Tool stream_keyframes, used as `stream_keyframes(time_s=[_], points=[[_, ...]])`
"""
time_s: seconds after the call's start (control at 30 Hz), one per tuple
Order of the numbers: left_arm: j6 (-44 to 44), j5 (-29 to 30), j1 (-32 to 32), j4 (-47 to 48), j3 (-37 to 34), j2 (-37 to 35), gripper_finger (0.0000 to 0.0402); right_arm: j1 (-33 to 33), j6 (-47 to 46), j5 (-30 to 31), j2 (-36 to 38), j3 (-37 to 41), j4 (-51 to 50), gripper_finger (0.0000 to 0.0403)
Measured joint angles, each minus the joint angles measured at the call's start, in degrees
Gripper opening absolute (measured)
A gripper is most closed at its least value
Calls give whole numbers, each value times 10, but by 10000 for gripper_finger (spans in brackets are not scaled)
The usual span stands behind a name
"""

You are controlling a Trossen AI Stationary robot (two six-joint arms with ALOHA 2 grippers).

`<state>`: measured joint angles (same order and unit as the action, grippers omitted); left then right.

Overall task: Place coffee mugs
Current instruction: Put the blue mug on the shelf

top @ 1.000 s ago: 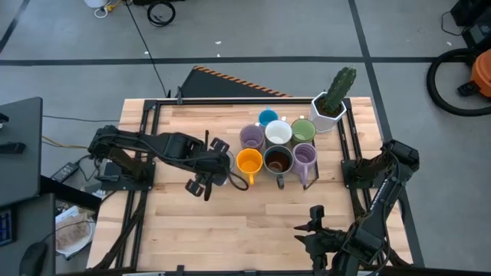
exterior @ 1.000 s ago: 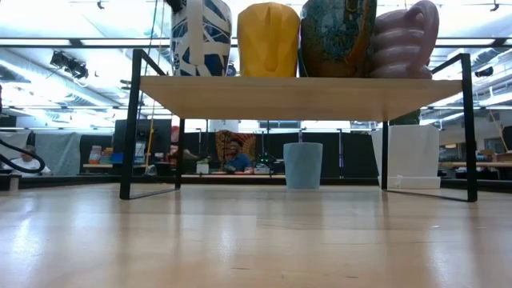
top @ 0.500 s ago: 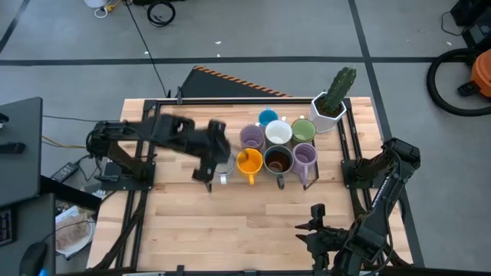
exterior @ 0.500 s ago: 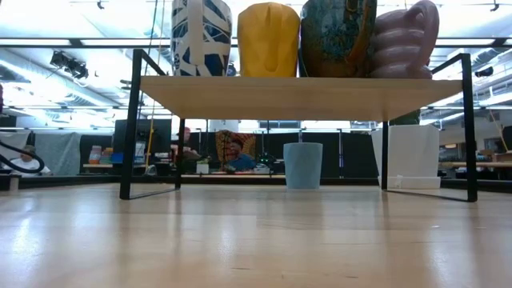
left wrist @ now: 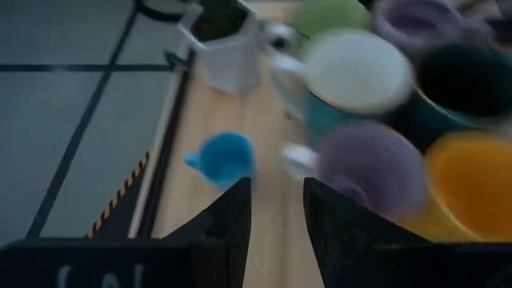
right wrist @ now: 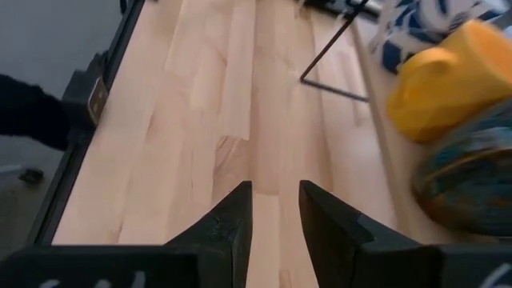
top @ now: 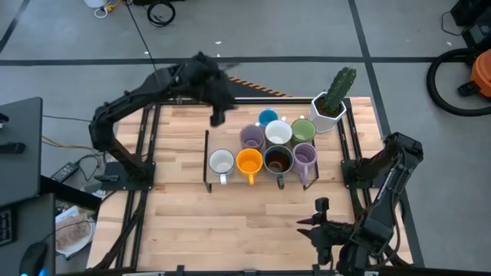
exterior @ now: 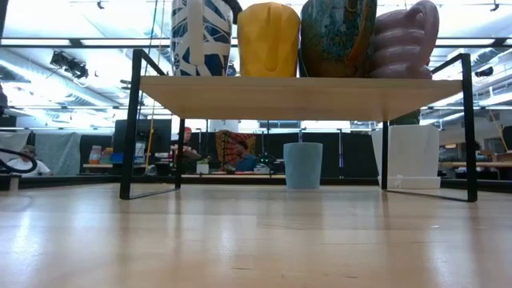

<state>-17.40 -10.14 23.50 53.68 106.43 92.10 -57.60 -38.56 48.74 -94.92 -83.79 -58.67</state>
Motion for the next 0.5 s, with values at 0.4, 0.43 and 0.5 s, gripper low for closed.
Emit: stream_keyframes(time_s=[0.4,0.43,0.5], points=[[177,-13,139,-121,0,118,121,7,20,39,43,0,-2,110],[186,-14,143,-119,0,130,121,8,26,39,45,0,-2,110],[198,-14,147,-113,0,151,124,8,28,36,50,0,-2,110]])
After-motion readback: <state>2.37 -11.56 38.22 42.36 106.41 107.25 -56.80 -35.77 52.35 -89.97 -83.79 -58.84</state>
